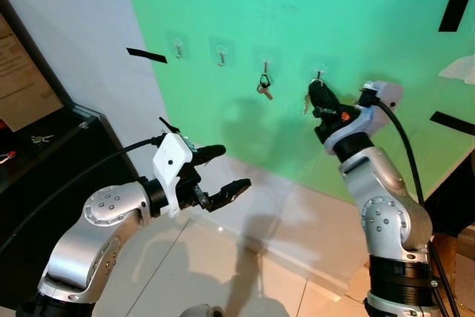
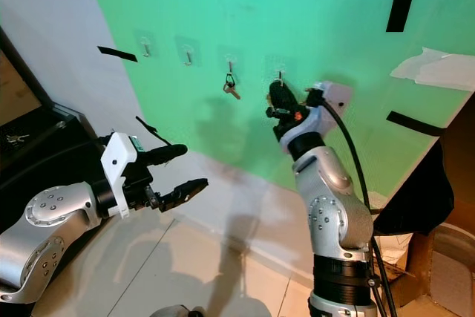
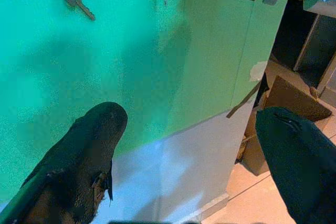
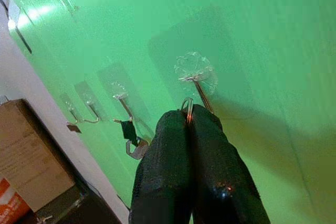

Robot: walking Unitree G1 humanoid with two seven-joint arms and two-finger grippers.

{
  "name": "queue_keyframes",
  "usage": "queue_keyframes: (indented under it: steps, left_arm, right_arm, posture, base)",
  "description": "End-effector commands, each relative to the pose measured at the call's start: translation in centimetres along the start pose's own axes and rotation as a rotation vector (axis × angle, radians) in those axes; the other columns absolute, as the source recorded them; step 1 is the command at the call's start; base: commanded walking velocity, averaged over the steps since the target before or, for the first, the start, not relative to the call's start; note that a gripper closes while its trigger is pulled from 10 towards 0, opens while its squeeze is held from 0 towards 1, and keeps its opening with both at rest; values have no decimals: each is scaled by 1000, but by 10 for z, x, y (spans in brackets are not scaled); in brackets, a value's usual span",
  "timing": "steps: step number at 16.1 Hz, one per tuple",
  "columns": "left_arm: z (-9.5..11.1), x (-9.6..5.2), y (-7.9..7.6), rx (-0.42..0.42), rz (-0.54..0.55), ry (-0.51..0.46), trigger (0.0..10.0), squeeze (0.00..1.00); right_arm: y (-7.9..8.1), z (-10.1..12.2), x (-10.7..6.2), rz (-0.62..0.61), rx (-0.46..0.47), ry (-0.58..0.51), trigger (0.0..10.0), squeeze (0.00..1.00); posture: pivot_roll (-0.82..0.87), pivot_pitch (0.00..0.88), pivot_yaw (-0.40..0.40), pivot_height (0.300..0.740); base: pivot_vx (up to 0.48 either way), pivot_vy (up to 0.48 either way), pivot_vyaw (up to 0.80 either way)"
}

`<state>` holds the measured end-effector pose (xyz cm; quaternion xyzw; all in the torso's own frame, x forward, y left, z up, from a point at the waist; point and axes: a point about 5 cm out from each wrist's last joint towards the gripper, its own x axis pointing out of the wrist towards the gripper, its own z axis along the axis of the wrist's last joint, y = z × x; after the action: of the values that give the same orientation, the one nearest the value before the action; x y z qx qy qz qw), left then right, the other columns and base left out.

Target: Hang keys on a hook

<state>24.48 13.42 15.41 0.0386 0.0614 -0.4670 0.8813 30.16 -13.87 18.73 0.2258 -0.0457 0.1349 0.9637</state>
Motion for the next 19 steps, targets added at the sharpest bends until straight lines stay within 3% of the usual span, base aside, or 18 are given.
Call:
queue_keyframes:
  steps: [1,4,6,9,14,19]
  left_arm:
    - [2,-2,-1,15,-10,2,10000,0]
    - [2,0,0,16,-18,5,10000,0]
    - [2,1,0,16,-22,8,10000,0]
    - [3,1,0,17,-22,9,10000,0]
    - [3,1,1,18,-19,13,10000,0]
    - [2,0,2,20,-17,21,10000,0]
  right_arm:
    - [-10,16,-2,-60,-8,-76,10000,0]
    - [-17,13,-7,-107,-12,-49,10000,0]
    - [-23,3,-7,-148,-32,26,10000,0]
    - [-30,-2,-7,-217,8,46,10000,0]
    - [-41,-13,-10,-293,149,122,10000,0]
    - [-42,-19,-10,-304,388,135,10000,0]
  posture:
    - [-22,0,100,740]
    - [-30,0,109,740]
    - [-30,0,112,740]
    - [-26,0,112,740]
    - [-24,0,112,740]
    - [-20,0,111,740]
  base:
    - [0,0,0]
    - [0,0,0]
    - [0,0,0]
    - [0,0,0]
    - [0,0,0]
    - [0,0,0]
